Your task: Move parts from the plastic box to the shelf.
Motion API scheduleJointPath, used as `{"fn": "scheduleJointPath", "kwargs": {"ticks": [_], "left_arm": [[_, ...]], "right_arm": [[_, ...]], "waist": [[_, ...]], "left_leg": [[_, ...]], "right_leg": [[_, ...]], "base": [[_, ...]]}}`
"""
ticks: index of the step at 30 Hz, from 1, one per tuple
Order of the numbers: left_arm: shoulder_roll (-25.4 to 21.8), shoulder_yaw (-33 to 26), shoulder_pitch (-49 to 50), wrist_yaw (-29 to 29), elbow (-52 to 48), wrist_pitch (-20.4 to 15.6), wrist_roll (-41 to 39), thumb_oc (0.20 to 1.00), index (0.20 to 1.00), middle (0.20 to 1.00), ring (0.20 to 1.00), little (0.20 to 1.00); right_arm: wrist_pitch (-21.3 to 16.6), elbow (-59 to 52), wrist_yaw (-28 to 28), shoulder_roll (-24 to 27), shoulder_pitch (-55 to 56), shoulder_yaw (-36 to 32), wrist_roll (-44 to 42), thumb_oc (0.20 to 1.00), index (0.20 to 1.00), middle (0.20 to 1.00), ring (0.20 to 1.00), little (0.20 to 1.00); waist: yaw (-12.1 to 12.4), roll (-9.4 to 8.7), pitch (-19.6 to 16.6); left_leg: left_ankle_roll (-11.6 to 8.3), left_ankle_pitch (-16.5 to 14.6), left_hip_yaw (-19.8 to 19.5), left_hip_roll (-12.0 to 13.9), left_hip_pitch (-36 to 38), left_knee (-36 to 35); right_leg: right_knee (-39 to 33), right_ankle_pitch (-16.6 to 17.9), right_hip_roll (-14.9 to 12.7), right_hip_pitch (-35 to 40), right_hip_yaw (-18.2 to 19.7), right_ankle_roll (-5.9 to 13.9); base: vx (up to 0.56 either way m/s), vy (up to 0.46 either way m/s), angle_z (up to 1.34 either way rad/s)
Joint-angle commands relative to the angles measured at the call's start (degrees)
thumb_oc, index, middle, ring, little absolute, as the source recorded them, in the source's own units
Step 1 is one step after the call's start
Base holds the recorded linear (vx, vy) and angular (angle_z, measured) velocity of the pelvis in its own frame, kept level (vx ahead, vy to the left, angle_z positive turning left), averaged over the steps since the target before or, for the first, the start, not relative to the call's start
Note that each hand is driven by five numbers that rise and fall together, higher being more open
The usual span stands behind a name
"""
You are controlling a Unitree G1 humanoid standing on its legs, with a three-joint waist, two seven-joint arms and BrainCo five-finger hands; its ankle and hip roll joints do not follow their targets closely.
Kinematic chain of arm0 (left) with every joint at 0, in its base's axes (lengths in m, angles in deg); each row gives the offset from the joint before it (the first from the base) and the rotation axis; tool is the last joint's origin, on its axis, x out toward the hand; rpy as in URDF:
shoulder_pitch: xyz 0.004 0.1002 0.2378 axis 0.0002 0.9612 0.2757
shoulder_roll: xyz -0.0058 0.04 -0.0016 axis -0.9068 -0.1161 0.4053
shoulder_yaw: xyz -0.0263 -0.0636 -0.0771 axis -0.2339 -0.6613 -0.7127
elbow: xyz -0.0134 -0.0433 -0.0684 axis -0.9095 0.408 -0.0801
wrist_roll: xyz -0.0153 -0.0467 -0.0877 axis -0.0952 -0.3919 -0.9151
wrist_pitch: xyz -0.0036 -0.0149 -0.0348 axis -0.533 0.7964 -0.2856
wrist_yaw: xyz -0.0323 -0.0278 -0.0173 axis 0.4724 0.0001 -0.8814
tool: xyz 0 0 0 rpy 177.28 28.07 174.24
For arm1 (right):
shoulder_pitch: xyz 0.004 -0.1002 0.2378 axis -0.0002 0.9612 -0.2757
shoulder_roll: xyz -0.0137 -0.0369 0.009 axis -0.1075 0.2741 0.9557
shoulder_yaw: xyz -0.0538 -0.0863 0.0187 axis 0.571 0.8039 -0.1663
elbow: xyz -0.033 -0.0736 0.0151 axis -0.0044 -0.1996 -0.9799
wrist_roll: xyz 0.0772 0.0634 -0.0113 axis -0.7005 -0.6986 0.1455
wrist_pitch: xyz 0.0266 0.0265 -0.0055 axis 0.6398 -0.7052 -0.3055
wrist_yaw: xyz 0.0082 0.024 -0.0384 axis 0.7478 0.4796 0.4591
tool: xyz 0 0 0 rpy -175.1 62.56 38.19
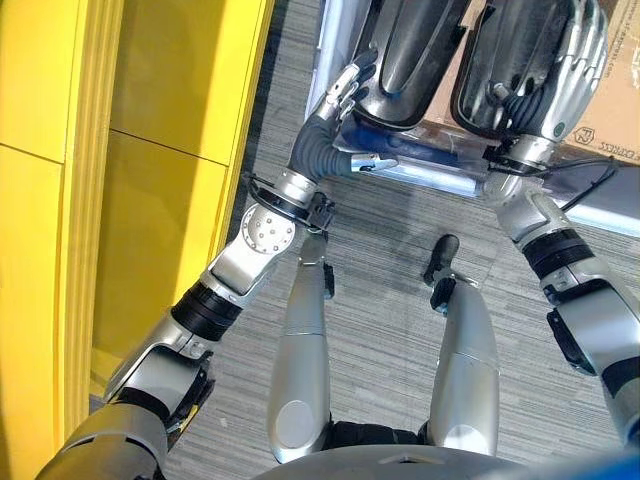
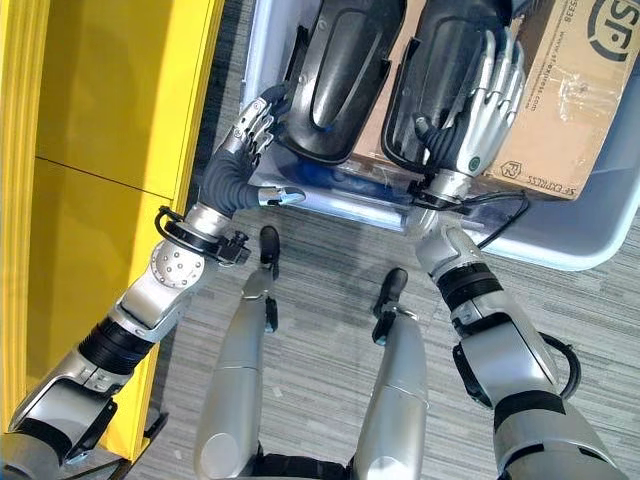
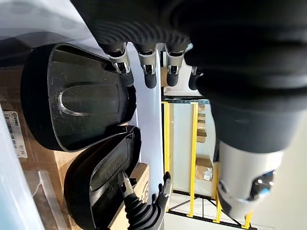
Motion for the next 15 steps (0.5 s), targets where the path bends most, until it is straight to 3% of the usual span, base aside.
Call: {"fn": "scheduleJointPath", "kwargs": {"ticks": [1,5,10,15], "left_arm": [[1.57,0.42,-2.04,-0.51,-1.63,-3.27,1.56,1.0,1.0,1.0,1.0,1.0],[1.72,0.55,-2.54,-0.8,-1.68,-2.49,1.76,1.0,1.0,1.0,1.0,1.0],[1.62,0.9,-2.9,-0.89,-2.23,-1.27,1.75,1.0,1.0,1.0,1.0,1.0],[1.56,0.69,-2.7,-1.87,-2.64,-0.73,1.42,1.0,1.0,1.0,1.0,1.0]], "right_arm": [[-2.58,1.04,-0.93,0.08,-0.97,-2.35,-9.98,1.0,1.0,1.0,1.0,1.0],[-4.6,3.47,-1.58,-0.9,-1.58,-4.46,-16.59,1.0,1.0,1.0,1.0,1.0],[-6.77,6.25,-8.18,-2.47,-1.92,-7.97,-32.59,1.0,1.0,1.0,1.0,1.0],[-5.44,7.95,-9.46,-2.93,-2.59,-8.4,-29.92,1.0,1.0,1.0,1.0,1.0]], "waist": [[1.68,1.9,-2.28],[1.96,2.11,-2.28],[2.14,2.6,-2.28],[2.55,2.93,-2.28]], "left_leg": [[3.06,-4.83,4.79,-3.57,0.4,-0.62],[3.15,-4.94,4.66,-3.7,-0.02,-0.51],[3.06,-5.04,4.51,-3.96,-0.59,-0.17],[3.03,-5.07,4.19,-4.18,-1.12,0.25]], "right_leg": [[1.39,1.69,4.48,-0.35,-2.67,-0.84],[1.63,1.52,4.35,-0.64,-2.9,-0.9],[2.36,1.06,4.28,-1.18,-3.05,-1.01],[2.92,0.73,4.22,-1.61,-3.08,-1.16]], "base": [[0.0,0.0,0.0],[0.0,0.0,0.0],[0.0,0.0,0.0],[0.0,0.0,0.0]]}}
